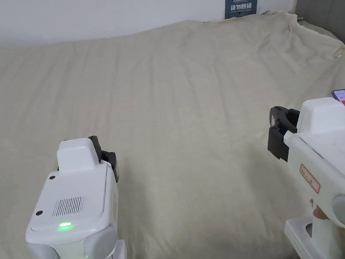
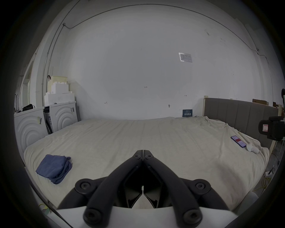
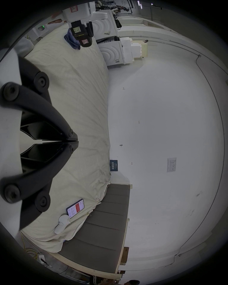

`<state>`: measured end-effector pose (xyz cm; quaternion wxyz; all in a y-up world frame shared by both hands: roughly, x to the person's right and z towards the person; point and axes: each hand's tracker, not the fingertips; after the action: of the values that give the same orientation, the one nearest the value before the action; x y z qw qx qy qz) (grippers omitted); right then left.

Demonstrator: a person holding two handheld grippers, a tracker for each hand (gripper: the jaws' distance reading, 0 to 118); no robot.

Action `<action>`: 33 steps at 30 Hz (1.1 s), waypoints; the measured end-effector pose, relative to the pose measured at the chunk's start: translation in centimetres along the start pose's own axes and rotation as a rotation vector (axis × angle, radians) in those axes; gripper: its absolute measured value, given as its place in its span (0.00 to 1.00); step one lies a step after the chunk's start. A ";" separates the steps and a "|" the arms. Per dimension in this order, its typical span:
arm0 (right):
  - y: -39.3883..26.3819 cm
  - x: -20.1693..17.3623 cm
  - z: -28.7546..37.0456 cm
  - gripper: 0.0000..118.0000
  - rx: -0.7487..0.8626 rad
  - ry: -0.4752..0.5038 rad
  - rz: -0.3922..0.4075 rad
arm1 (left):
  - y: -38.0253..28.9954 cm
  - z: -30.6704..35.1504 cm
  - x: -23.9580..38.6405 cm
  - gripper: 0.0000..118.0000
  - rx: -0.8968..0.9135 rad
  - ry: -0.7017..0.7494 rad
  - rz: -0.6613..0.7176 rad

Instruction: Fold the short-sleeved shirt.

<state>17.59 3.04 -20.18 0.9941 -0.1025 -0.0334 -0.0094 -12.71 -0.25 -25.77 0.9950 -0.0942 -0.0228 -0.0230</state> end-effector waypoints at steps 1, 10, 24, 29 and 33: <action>0.0 0.0 0.0 0.00 -0.001 0.001 -0.002 | 0.0 0.0 0.0 0.00 0.001 0.000 -0.002; 0.0 -0.1 0.1 0.00 0.000 0.005 0.000 | 0.0 0.1 0.2 0.00 0.002 -0.003 -0.006; 0.0 -0.2 0.2 0.00 0.002 0.012 0.007 | 0.1 0.3 0.3 0.00 0.007 -0.007 -0.011; 0.1 -0.3 0.4 0.00 0.001 0.013 0.007 | 0.2 0.3 0.3 0.00 0.010 -0.005 -0.011; 0.2 -0.5 0.5 0.00 0.000 0.016 0.011 | 0.2 0.3 0.2 0.00 0.008 -0.004 -0.002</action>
<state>17.07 3.30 -19.76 0.9944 -0.1026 -0.0251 -0.0046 -12.52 -0.04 -25.48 0.9953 -0.0903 -0.0248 -0.0237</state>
